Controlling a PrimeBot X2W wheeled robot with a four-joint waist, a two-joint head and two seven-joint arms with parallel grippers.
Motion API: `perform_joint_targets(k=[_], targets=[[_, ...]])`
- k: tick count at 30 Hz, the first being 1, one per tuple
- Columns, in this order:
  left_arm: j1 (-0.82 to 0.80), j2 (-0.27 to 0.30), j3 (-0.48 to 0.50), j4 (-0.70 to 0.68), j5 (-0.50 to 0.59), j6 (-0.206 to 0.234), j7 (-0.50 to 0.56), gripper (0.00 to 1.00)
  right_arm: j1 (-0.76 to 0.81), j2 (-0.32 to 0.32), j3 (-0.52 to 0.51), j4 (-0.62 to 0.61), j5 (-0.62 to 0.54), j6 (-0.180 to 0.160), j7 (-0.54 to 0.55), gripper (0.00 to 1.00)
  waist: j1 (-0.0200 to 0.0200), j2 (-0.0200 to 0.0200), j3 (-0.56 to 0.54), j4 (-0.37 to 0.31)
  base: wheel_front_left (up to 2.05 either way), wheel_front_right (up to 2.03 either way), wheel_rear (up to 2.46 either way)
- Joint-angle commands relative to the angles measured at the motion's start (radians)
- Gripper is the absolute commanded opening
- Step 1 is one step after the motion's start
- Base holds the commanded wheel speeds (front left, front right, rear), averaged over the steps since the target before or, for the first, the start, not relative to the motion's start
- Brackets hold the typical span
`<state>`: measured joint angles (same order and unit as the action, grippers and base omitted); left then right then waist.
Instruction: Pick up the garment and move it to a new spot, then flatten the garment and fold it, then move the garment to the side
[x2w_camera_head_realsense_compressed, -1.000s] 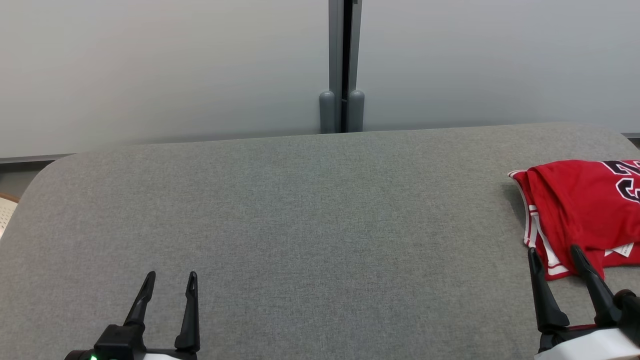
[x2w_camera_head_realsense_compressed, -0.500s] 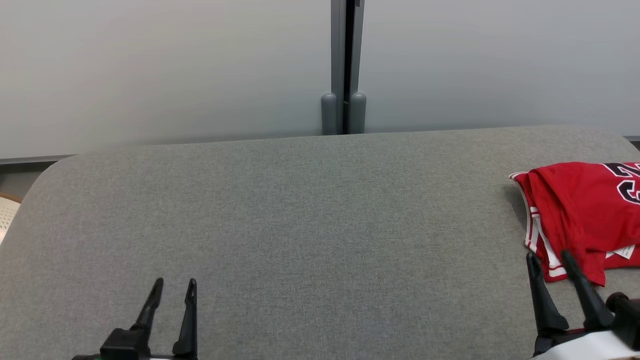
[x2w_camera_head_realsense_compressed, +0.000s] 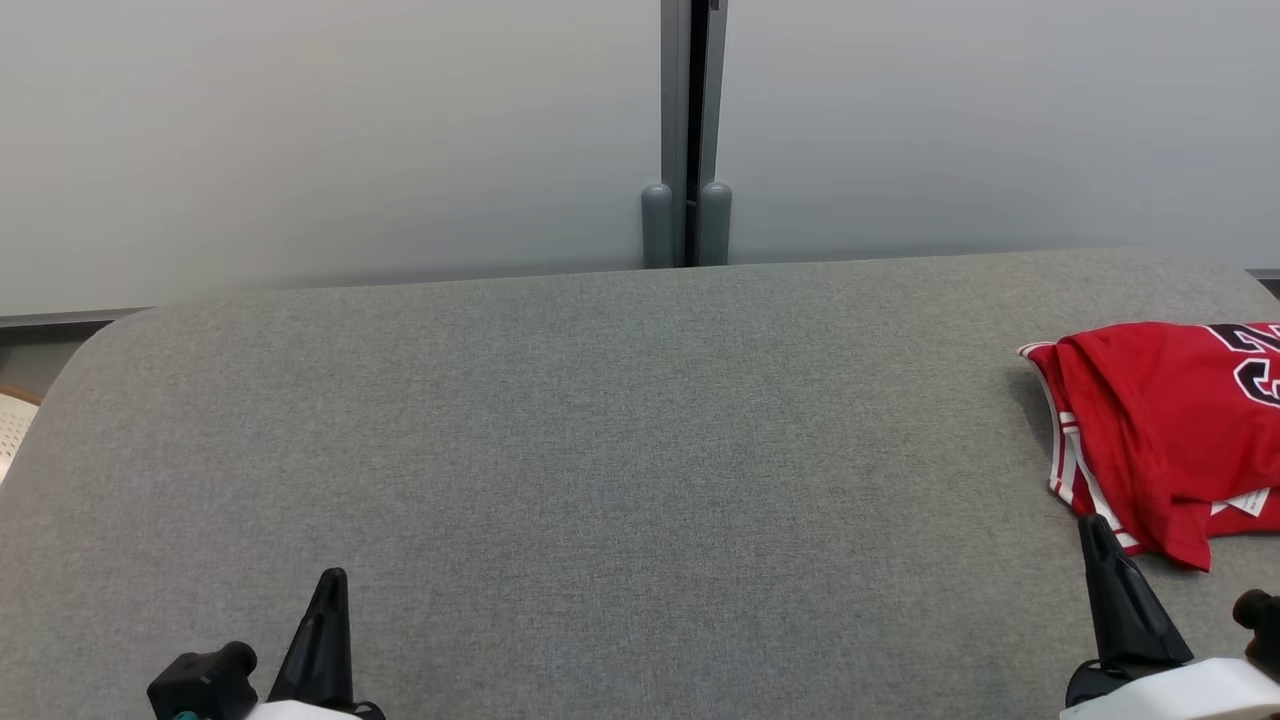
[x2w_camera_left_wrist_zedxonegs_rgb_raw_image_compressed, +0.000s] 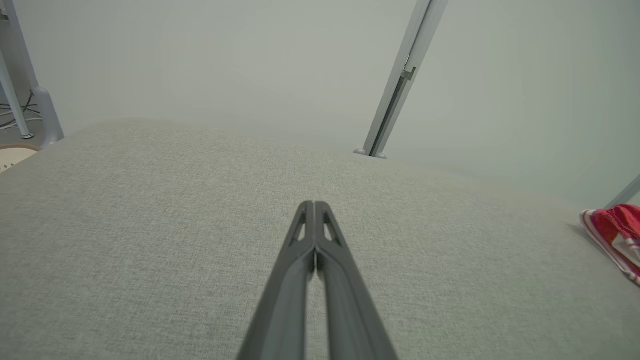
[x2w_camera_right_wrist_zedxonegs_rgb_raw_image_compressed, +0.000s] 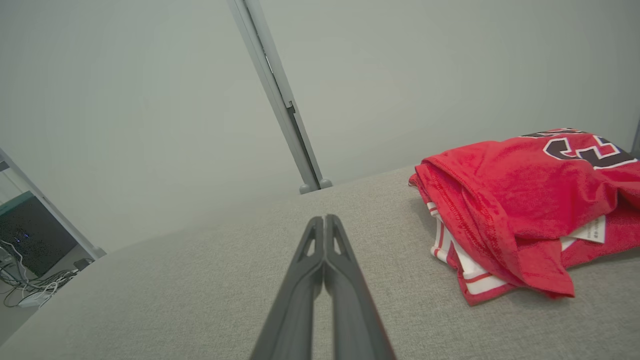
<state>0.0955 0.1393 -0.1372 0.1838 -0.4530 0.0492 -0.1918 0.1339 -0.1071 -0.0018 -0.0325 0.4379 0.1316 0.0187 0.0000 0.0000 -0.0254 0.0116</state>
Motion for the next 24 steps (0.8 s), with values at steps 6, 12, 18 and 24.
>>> perform_joint_targets(k=[6, 12, 18, 24], targets=[[-0.048, -0.005, 0.034, -0.006, -0.128, -0.022, 0.032, 0.0, -0.049, -0.004, -0.011, 0.019, 0.134, 0.0, 0.007, 0.0, 0.0, 0.0, 0.002, -0.001, 0.0, 0.0, 0.0], [-0.064, -0.011, 0.053, 0.0, -0.22, -0.036, 0.056, 0.0, -0.067, -0.001, -0.016, 0.041, 0.231, 0.0, 0.011, 0.0, 0.0, 0.0, 0.003, -0.001, 0.0, 0.0, 0.0], [-0.074, -0.017, 0.069, 0.005, -0.292, -0.047, 0.075, 0.0, -0.08, 0.0, -0.02, 0.059, 0.306, 0.0, 0.015, 0.0, 0.0, 0.0, 0.004, -0.002, 0.0, 0.0, 0.0], [-0.087, -0.024, 0.086, 0.009, -0.372, -0.06, 0.096, 0.0, -0.096, 0.003, -0.025, 0.079, 0.39, 0.0, 0.02, 0.0, 0.0, 0.0, 0.006, -0.002, 0.0, 0.0, 0.0]])
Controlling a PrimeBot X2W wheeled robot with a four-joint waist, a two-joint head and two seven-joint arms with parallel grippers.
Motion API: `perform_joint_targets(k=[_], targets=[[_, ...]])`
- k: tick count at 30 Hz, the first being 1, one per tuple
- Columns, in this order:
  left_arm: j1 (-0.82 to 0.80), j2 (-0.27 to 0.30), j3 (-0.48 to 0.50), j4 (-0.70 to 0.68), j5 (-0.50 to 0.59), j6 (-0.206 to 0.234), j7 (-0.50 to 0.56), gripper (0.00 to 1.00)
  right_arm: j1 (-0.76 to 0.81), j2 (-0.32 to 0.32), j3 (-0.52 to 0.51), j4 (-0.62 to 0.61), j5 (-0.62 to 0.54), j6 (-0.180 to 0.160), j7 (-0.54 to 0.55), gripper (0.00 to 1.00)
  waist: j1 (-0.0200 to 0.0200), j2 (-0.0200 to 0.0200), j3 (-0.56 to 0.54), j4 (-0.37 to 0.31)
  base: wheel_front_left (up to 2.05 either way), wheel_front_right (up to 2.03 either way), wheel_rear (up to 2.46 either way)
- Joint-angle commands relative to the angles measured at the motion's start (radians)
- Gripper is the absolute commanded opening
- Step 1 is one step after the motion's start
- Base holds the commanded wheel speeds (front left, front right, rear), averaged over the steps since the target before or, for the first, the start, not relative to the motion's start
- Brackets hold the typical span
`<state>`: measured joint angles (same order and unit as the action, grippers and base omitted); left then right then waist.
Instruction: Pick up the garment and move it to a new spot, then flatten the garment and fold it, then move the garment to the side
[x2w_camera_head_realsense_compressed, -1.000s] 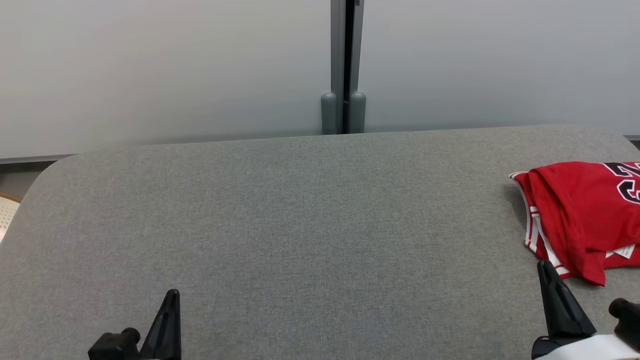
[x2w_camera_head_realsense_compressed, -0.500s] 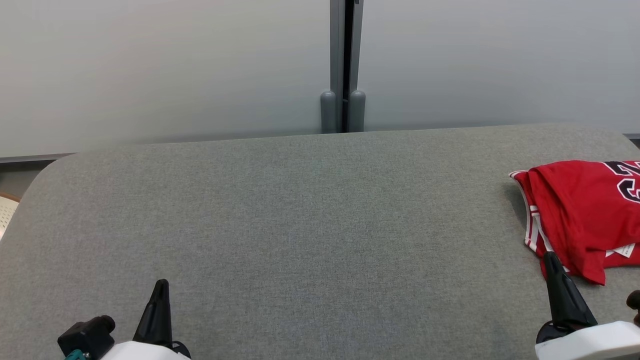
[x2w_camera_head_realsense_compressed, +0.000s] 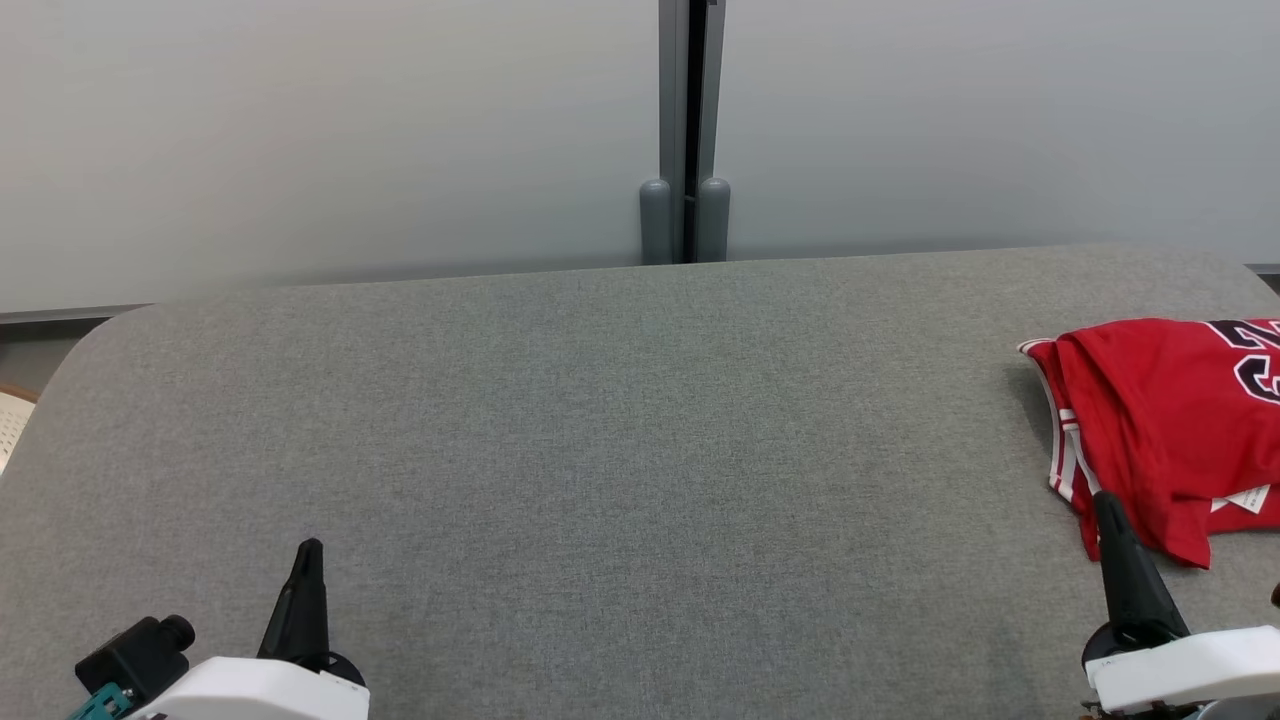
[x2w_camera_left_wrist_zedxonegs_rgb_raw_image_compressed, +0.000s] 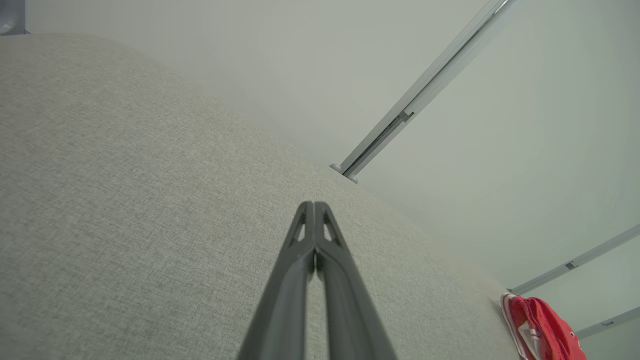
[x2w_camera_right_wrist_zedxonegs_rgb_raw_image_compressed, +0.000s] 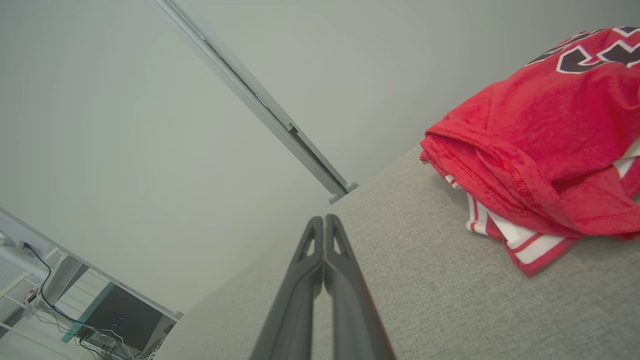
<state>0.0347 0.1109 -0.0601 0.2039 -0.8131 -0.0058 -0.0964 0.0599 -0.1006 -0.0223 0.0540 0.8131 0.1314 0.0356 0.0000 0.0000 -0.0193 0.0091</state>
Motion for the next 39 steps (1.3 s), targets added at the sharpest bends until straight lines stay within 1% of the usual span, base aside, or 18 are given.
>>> perform_joint_targets(k=[1, 24, 39], targets=[[-0.028, 0.004, 0.011, -0.01, -0.026, -0.007, 0.004, 0.0, -0.024, -0.003, -0.006, -0.004, 0.028, 0.0, 0.004, 0.0, 0.0, 0.0, 0.0, 0.0, 0.0, 0.0, 0.0], [-0.072, -0.017, 0.069, 0.007, -0.292, -0.049, 0.076, 0.0, -0.076, 0.007, -0.025, 0.062, 0.302, 0.0, 0.021, 0.0, 0.0, 0.0, 0.006, -0.002, 0.0, 0.0, 0.0], [-0.095, -0.029, 0.098, 0.016, -0.426, -0.07, 0.113, 0.0, -0.102, 0.014, -0.037, 0.096, 0.44, 0.0, 0.032, 0.0, 0.0, 0.0, 0.01, -0.004, 0.0, 0.0, 0.0]])
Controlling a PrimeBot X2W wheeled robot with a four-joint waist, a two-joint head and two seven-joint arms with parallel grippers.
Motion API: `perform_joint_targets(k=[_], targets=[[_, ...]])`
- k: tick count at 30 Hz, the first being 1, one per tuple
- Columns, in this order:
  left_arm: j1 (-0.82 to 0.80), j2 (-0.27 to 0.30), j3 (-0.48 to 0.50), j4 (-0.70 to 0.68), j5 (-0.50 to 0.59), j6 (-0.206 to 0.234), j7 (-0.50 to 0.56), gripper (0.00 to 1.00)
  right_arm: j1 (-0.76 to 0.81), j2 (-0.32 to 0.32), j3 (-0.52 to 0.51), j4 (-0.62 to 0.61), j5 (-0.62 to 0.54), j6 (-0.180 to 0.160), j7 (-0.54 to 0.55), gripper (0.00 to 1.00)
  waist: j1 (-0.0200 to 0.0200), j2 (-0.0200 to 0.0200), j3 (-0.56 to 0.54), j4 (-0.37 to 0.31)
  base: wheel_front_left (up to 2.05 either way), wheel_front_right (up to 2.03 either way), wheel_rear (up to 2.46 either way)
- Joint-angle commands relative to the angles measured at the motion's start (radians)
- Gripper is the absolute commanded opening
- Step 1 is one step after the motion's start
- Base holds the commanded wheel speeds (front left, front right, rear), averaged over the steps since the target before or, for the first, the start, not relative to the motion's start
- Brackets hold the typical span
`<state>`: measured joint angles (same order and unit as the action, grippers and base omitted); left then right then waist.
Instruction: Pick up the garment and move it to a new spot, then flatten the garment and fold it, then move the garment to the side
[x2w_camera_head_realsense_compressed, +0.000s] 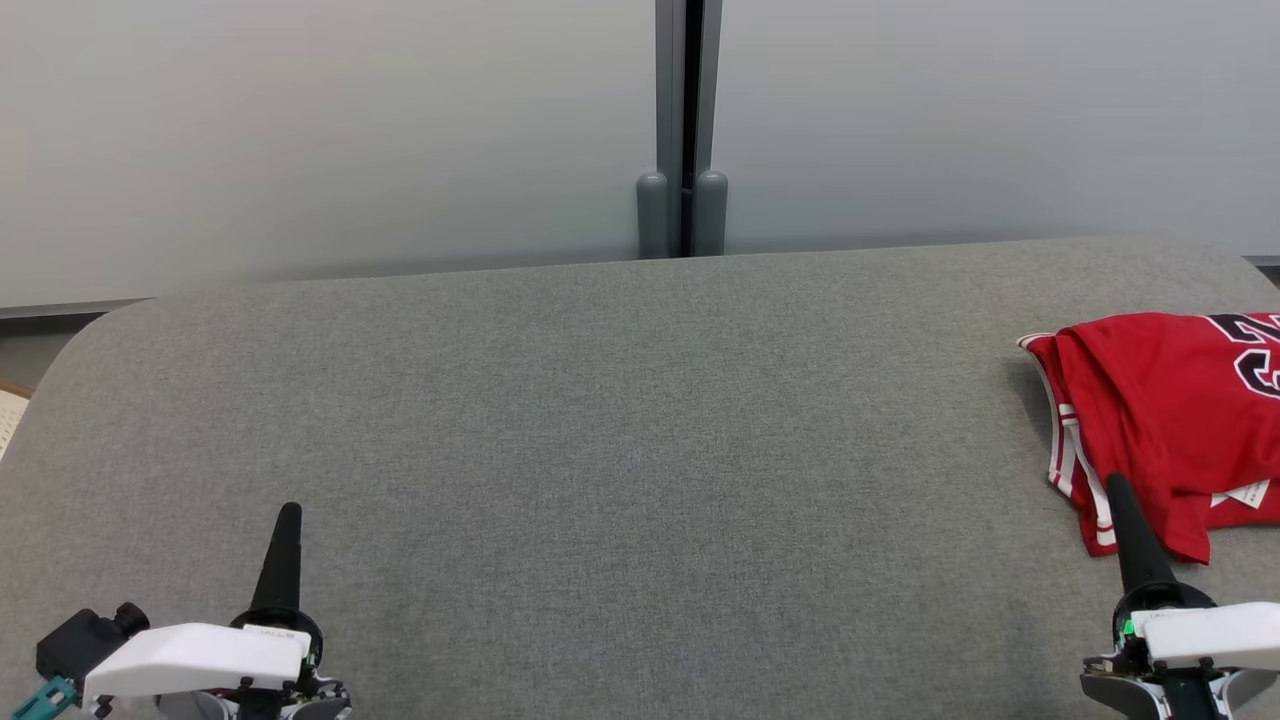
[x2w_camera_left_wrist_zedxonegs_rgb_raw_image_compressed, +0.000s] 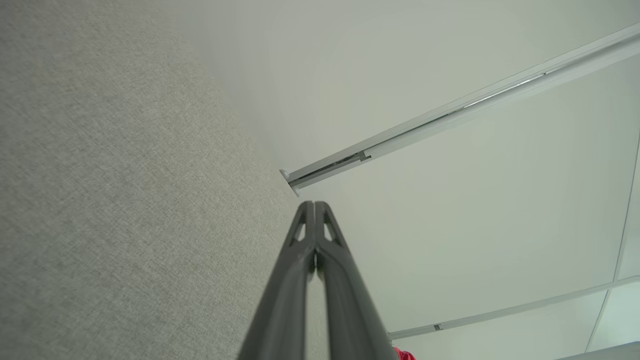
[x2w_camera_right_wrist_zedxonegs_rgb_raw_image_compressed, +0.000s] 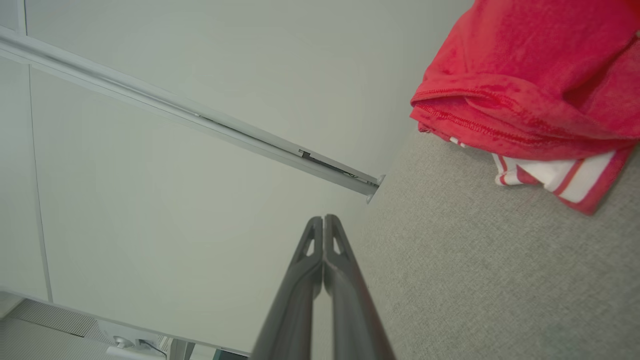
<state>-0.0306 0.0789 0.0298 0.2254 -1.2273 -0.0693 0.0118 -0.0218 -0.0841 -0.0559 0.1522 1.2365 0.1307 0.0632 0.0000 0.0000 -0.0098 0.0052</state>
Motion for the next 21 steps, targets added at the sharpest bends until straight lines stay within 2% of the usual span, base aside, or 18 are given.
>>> perform_joint_targets(k=[1, 21], targets=[[-0.032, 0.002, 0.01, -0.005, -0.021, -0.008, 0.006, 0.0, -0.023, -0.002, -0.005, 0.001, 0.025, 0.0, 0.006, 0.0, 0.0, 0.0, 0.0, 0.0, 0.0, 0.0, 0.0], [-0.056, -0.011, 0.047, 0.007, -0.194, -0.036, 0.053, 0.0, -0.054, 0.008, -0.021, 0.045, 0.201, 0.0, 0.02, 0.0, 0.0, 0.0, 0.006, -0.002, 0.0, 0.0, 0.0]])
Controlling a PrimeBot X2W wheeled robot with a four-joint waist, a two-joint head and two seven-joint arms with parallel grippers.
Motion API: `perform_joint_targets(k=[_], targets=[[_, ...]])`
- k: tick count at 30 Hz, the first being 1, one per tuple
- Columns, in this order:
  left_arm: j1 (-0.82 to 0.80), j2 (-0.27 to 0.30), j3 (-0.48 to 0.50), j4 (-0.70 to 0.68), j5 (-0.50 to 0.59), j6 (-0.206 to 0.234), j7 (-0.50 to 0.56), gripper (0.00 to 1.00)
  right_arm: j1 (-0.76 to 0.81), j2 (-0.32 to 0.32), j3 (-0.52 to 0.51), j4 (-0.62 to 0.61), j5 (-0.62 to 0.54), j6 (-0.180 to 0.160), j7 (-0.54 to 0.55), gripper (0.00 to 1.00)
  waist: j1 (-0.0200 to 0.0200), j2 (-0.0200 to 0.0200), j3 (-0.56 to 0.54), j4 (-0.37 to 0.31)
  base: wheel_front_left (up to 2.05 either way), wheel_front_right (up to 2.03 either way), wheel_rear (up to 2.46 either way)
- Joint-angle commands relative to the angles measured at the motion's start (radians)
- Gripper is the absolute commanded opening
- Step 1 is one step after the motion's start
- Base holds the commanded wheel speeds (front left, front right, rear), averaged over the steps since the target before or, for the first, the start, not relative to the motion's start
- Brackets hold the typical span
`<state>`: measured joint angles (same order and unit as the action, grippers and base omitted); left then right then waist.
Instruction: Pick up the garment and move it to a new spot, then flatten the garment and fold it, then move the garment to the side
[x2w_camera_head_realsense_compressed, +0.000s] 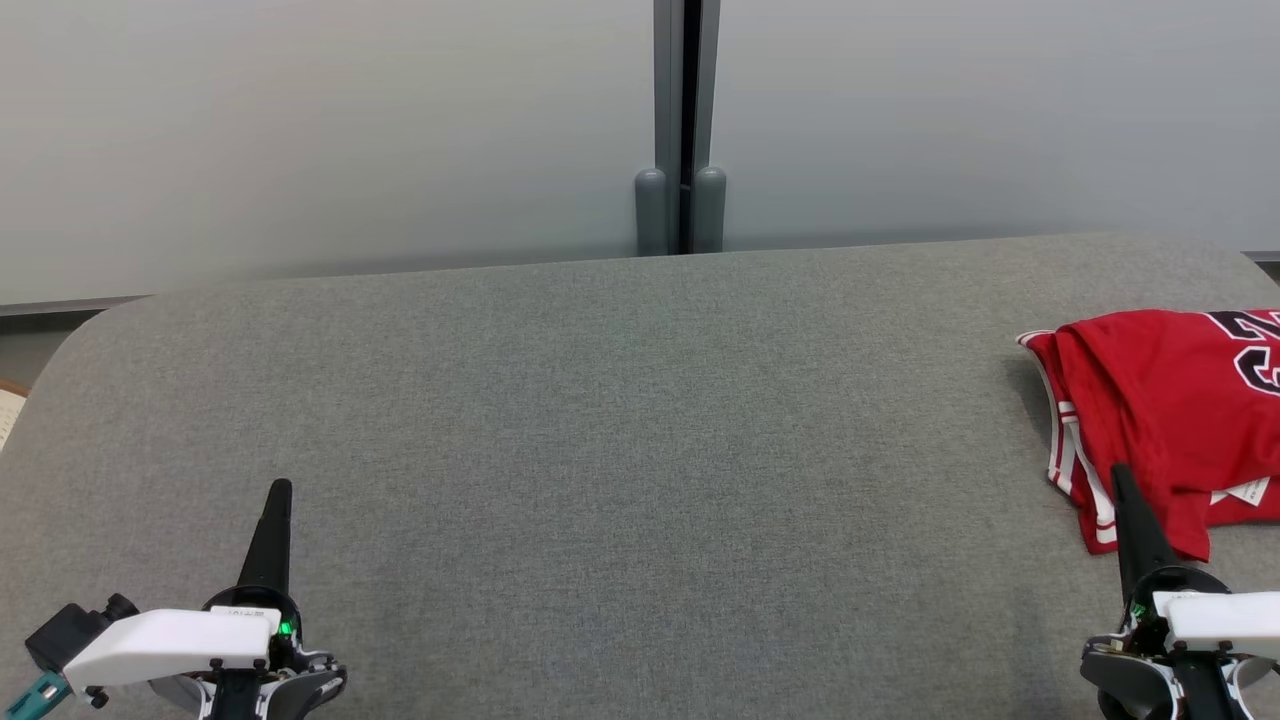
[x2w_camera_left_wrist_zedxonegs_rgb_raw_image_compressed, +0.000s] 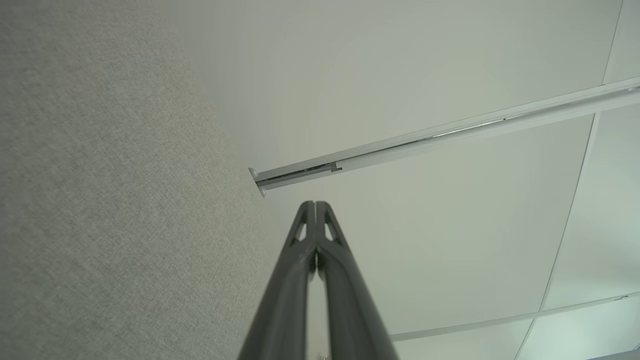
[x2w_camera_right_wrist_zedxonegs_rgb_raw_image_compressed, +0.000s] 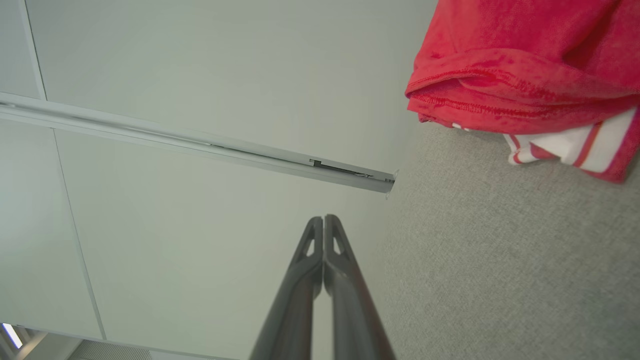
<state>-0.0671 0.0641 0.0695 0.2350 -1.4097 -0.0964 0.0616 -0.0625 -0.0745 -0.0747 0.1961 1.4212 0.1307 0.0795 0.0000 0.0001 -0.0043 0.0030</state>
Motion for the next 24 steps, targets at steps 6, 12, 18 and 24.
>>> perform_joint_targets(k=[6, 12, 18, 24], targets=[[-0.029, 0.0, 0.017, 0.0, -0.059, -0.015, 0.016, 0.0, -0.023, 0.001, -0.007, 0.012, 0.061, 0.0, 0.008, 0.0, 0.0, -0.0001, 0.002, -0.001, 0.0, 0.0, 0.0], [-0.033, -0.003, 0.026, 0.003, -0.099, -0.021, 0.027, 0.0, -0.029, 0.004, -0.011, 0.024, 0.103, 0.0, 0.012, 0.0, 0.0, -0.0001, 0.003, -0.001, 0.0, 0.0, 0.0], [-0.039, -0.007, 0.033, 0.006, -0.132, -0.027, 0.036, 0.0, -0.038, 0.006, -0.015, 0.033, 0.137, 0.0, 0.015, 0.0, 0.0, -0.0001, 0.004, -0.002, 0.0, 0.0, 0.0], [-0.047, -0.01, 0.042, 0.009, -0.172, -0.034, 0.046, 0.0, -0.045, 0.009, -0.02, 0.041, 0.176, 0.0, 0.019, 0.0, 0.0, -0.0001, 0.006, -0.002, 0.0, 0.0, 0.0]])
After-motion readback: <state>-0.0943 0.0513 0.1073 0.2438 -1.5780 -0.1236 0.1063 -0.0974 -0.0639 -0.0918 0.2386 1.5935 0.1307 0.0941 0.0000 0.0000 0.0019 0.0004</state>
